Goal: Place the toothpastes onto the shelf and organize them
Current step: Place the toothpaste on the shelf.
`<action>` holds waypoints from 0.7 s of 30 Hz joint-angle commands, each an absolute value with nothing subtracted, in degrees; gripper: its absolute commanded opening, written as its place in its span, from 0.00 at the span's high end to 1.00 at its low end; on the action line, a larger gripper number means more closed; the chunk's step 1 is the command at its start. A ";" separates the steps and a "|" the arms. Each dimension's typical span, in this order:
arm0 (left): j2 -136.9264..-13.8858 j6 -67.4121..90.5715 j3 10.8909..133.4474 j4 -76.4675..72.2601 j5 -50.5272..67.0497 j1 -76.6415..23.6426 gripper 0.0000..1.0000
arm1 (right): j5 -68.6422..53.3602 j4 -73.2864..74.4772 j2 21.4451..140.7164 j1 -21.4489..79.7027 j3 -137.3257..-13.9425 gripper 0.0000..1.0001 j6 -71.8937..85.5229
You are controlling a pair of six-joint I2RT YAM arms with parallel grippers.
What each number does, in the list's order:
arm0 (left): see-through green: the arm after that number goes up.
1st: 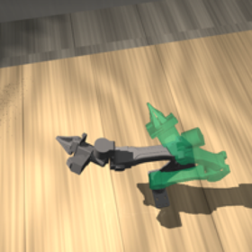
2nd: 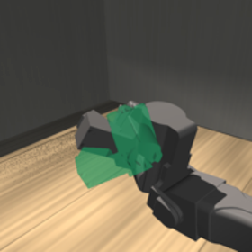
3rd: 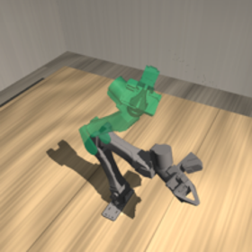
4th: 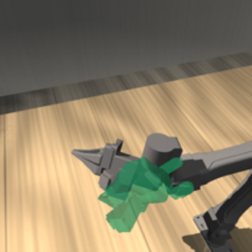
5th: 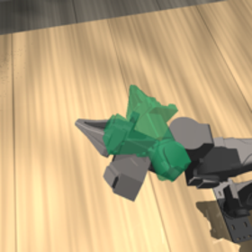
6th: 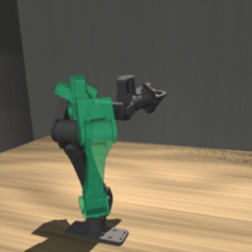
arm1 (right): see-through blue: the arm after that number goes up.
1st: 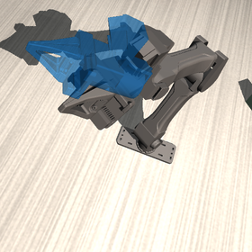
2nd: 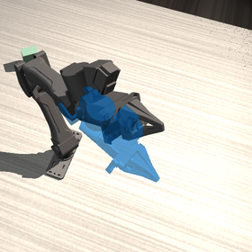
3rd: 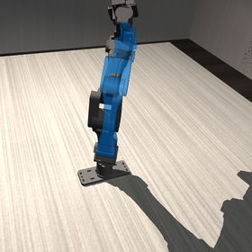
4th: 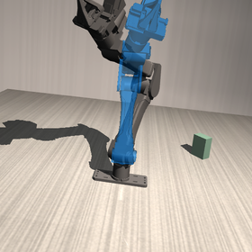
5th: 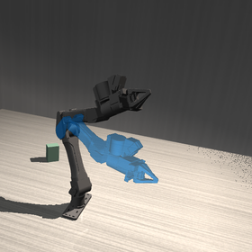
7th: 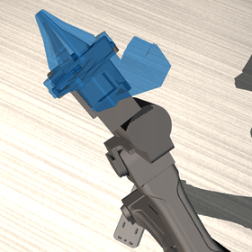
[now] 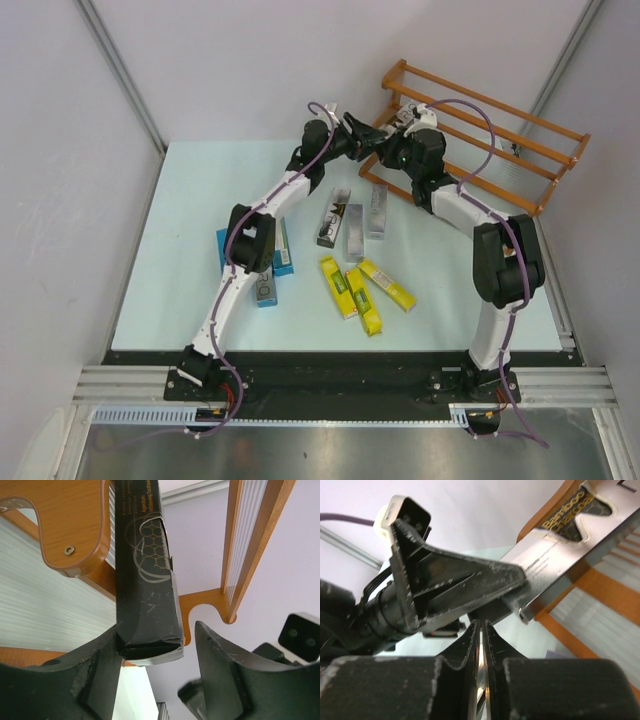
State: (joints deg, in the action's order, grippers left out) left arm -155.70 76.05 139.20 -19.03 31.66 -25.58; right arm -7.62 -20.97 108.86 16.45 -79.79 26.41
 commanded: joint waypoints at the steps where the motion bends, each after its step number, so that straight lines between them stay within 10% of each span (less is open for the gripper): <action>1: -155.30 76.29 142.30 -22.59 31.55 -25.22 0.35 | -3.78 -18.47 111.53 16.79 -84.98 0.91 24.96; 21: -152.67 75.67 138.61 -25.66 34.01 -25.31 0.13 | 2.72 -7.12 121.46 17.14 -102.21 0.91 23.47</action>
